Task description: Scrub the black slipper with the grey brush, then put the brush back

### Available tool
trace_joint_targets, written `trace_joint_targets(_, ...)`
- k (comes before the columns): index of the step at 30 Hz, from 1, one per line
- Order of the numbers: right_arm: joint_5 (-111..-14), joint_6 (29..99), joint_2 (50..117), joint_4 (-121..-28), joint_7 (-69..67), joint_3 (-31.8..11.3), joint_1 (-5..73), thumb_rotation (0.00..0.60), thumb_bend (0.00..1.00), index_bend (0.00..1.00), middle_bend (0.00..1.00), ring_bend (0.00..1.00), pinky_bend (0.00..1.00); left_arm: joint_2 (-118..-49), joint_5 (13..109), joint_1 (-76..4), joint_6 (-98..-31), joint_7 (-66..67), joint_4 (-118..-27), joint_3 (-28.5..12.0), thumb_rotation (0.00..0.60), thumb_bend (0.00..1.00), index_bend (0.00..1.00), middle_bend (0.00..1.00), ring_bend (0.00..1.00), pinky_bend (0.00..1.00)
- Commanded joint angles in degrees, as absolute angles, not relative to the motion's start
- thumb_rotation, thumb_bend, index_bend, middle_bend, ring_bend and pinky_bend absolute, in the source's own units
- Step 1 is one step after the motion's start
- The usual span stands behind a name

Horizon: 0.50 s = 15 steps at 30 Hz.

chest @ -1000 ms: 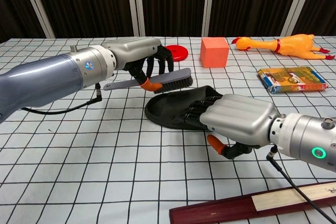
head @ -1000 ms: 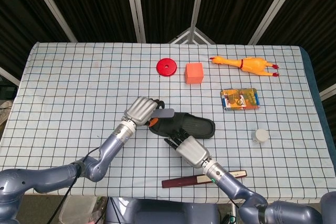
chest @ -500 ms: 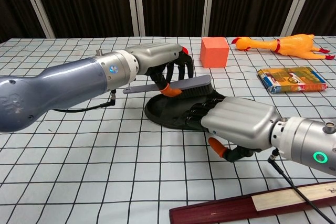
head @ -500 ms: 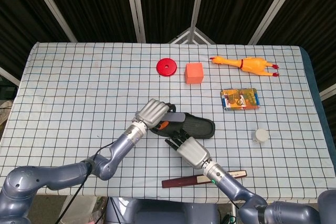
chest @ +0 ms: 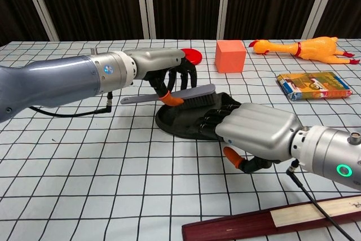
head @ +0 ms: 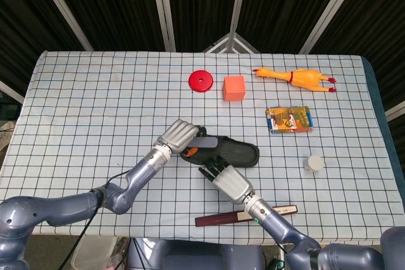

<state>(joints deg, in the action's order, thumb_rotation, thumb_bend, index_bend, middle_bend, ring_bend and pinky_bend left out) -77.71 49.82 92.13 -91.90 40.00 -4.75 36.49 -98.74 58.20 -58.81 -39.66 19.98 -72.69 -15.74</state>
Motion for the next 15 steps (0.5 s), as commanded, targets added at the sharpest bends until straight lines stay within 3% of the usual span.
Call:
trace_joint_targets(1, -77.4, 50.1, 92.3, -91.8, 40.0, -4.5, 36.7, 0.600, 0.81, 0.05, 0.10, 0.05, 0.13, -95.0, 51.5, -59.4, -38.1, 24.1, -76.1, -14.4, 0.600, 0.51, 0.51, 0.60, 0.49, 0.56)
trace_joint_targets(6, -77.1, 50.6, 92.7, -91.4, 39.5, -4.0, 37.1, 0.600, 0.80, 0.05, 0.10, 0.05, 0.13, -92.7, 44.3, -61.3, -38.3, 28.5, -78.3, -12.5, 0.600, 0.51, 0.51, 0.59, 0.49, 0.56)
trace_joint_targets(15, -76.8, 51.3, 92.4, -91.4, 39.1, -3.1, 37.7, 0.600, 0.81, 0.05, 0.10, 0.05, 0.13, -96.8, 46.0, -63.9, -39.6, 25.5, -75.7, -13.7, 0.600, 0.50, 0.50, 0.59, 0.48, 0.56)
